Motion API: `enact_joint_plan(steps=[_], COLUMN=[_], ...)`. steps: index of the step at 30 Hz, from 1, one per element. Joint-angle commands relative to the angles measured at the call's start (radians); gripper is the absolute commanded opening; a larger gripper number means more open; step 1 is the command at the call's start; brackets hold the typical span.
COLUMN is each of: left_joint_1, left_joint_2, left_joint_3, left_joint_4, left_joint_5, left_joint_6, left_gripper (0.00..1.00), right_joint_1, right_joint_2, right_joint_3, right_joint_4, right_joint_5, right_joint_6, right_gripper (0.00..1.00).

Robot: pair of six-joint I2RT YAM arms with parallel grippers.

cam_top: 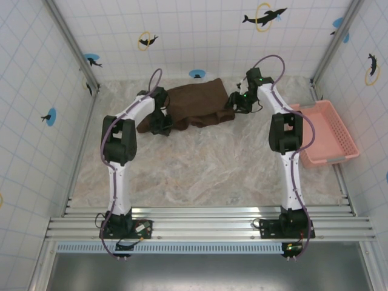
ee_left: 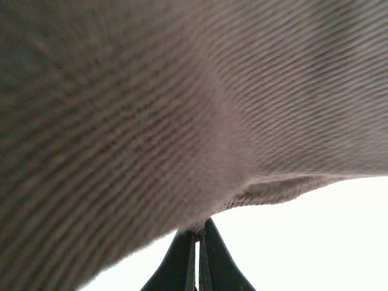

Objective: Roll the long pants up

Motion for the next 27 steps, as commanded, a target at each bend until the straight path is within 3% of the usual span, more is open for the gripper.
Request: enact_joint_plan(steps=[1, 12, 14, 19, 22, 27], left_joint_1=[0.005, 0.009, 0.012, 0.051, 0.091, 0.177], left_joint_2=[0.010, 0.057, 0.073, 0.092, 0.129, 0.114], left_joint_3=[0.080, 0.331, 0.373, 0.463, 0.509, 0.501], left_joint_4=[-0.094, -0.351, -0.387, -0.441, -0.462, -0.466], left_joint_5=[-0.051, -0.263, -0.302, -0.356, -0.399, -0.452], left_joint_6=[0.044, 0.230, 0.254, 0.297, 0.330, 0.346], left_gripper=[0.00, 0.00, 0.00, 0.00, 0.00, 0.00], right_joint_1=[-0.018, -0.008, -0.004, -0.001, -0.011, -0.020], right_joint_2=[0.023, 0.089, 0.105, 0.112, 0.105, 0.069], right_joint_3=[0.018, 0.036, 0.042, 0.037, 0.030, -0.015], right_joint_4=[-0.021, -0.035, -0.034, -0.028, -0.030, -0.033], right_joint_5=[-0.010, -0.057, -0.067, -0.044, -0.036, -0.015], right_joint_6=[-0.017, -0.017, -0.005, 0.005, 0.009, -0.005], right_gripper=[0.64, 0.55, 0.47, 0.11, 0.02, 0.00])
